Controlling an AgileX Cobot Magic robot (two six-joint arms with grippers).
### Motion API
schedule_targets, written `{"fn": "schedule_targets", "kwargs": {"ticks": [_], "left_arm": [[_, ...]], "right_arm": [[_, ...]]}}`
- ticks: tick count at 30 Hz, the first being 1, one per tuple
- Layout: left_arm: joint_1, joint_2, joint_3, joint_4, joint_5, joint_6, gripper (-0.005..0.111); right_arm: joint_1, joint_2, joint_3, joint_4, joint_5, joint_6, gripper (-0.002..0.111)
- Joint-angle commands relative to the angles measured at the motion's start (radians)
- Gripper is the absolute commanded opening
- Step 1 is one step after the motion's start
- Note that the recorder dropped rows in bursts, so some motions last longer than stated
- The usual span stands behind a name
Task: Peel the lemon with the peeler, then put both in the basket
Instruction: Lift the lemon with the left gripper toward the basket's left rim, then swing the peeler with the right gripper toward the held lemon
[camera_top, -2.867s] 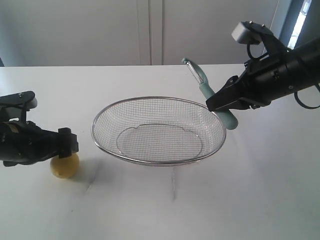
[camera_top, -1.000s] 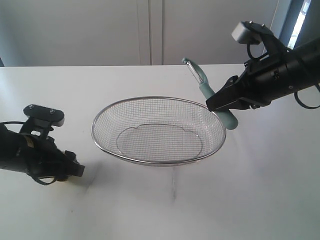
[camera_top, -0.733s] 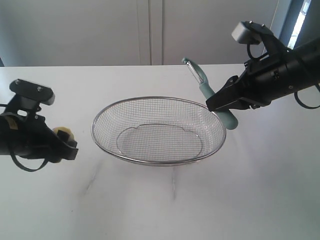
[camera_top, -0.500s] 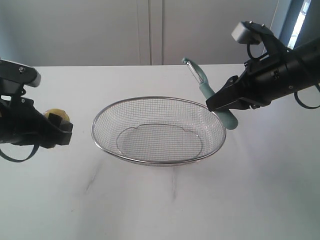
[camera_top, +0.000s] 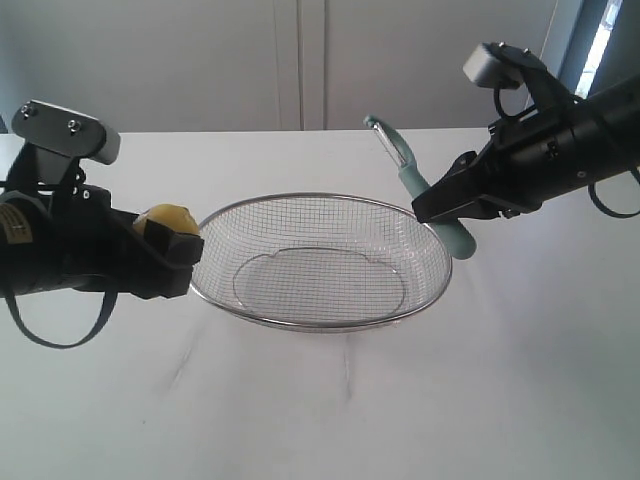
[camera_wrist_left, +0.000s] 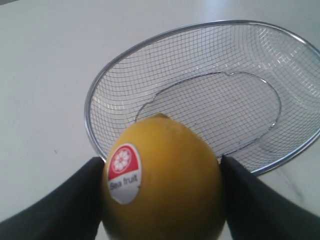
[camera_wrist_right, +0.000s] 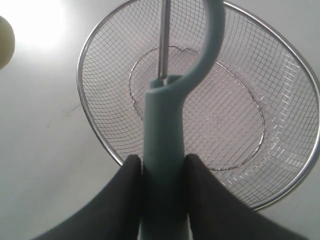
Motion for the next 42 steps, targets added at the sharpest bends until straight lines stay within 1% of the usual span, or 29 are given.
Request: {"fn": "schedule_targets", "kwargs": {"ticks": [1, 13, 15, 17, 19, 21, 25, 37, 42], "left_arm": [[-0.014, -0.011, 0.001, 0.000, -0.032, -0.007, 0.000], [-0.014, -0.009, 0.001, 0.000, -0.092, 0.014, 0.000], [-0.014, -0.009, 0.001, 0.000, -0.111, 0.066, 0.000], [-0.014, -0.009, 0.001, 0.003, -0.139, 0.157, 0.000], [-0.014, -0.009, 0.001, 0.034, -0.167, 0.248, 0.000], [-0.014, -0.009, 0.001, 0.076, -0.187, 0.294, 0.000], [-0.014, -0.009, 0.001, 0.143, -0.196, 0.294, 0.000], [-0.014, -0.009, 0.002, 0.145, -0.196, 0.290, 0.000], [-0.014, -0.009, 0.002, 0.145, -0.196, 0.290, 0.000]], "right_arm": [[0.001, -0.008, -0.008, 0.012, -0.002, -0.011, 0.000], [0.001, -0.008, -0.008, 0.012, 0.004, -0.002, 0.000], [0.001, -0.008, -0.008, 0.012, 0.040, 0.043, 0.000], [0.001, -0.008, -0.008, 0.012, 0.072, 0.106, 0.000], [0.001, -0.008, -0.008, 0.012, 0.088, 0.135, 0.000], [0.001, -0.008, -0.008, 0.012, 0.088, 0.145, 0.000], [0.001, -0.008, -0.006, 0.012, 0.088, 0.146, 0.000], [0.001, 0.037, 0.022, 0.017, 0.092, 0.171, 0.000], [0.001, 0.072, 0.022, 0.019, 0.128, 0.181, 0.000]]}}
